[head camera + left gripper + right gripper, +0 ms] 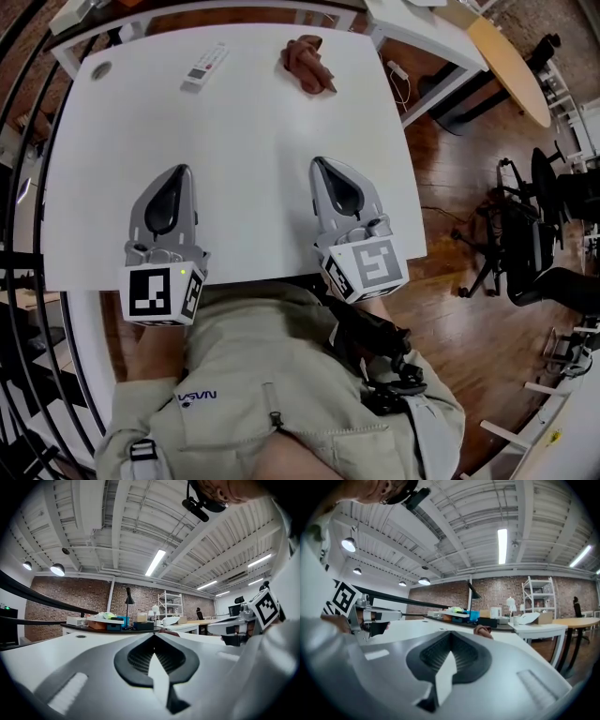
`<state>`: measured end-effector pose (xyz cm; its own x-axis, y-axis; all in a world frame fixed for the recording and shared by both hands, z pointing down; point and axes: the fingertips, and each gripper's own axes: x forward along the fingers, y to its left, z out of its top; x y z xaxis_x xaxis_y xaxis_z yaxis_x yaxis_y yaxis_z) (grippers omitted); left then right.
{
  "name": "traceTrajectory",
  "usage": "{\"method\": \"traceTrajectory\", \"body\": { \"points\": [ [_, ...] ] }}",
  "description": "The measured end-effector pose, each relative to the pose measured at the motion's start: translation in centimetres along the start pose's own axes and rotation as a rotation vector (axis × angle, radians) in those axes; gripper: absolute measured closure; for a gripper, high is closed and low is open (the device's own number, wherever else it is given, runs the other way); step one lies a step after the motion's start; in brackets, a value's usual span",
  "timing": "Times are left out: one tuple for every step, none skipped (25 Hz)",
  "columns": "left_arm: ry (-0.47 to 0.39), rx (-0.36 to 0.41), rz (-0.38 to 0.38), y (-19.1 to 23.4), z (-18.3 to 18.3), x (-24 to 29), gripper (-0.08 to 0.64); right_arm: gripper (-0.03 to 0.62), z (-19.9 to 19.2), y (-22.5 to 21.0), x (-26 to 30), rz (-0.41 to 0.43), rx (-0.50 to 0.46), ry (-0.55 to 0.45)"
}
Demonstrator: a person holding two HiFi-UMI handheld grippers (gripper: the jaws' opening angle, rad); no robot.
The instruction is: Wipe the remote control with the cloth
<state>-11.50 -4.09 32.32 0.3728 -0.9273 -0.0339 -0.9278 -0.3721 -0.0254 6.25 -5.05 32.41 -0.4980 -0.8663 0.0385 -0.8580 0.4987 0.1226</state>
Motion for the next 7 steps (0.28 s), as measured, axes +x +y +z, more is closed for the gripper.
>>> {"method": "traceTrajectory", "body": {
  "points": [
    [0.002, -0.001, -0.002, -0.07, -0.07, 0.02, 0.555, 0.591, -0.05, -0.02, -0.03, 0.001, 0.002, 0.002],
    [0.004, -0.003, -0.004, -0.17, -0.14, 0.04, 0.555, 0.591, -0.12, -0.04, -0.07, 0.001, 0.004, 0.004],
    [0.008, -0.005, -0.006, -0.28, -0.21, 0.07, 0.555, 0.591, -0.19, -0.06, -0.12, 0.003, 0.005, 0.007],
    [0.012, -0.007, -0.008, -0.4, -0.3, 0.11, 0.555, 0.591, -0.25, -0.09, -0.17, 0.005, 0.005, 0.01],
    [0.017, -0.009, -0.01, -0.52, -0.4, 0.16, 0.555, 0.591, -0.33, -0.13, -0.23, 0.007, 0.007, 0.014],
    [0.023, -0.012, -0.012, -0.65, -0.52, 0.21, 0.555, 0.591, -0.43, -0.18, -0.3, 0.008, 0.009, 0.017],
    [0.03, -0.015, -0.015, -0.78, -0.65, 0.26, 0.555, 0.591, -0.54, -0.23, -0.36, 0.009, 0.012, 0.021]
  ]
}}
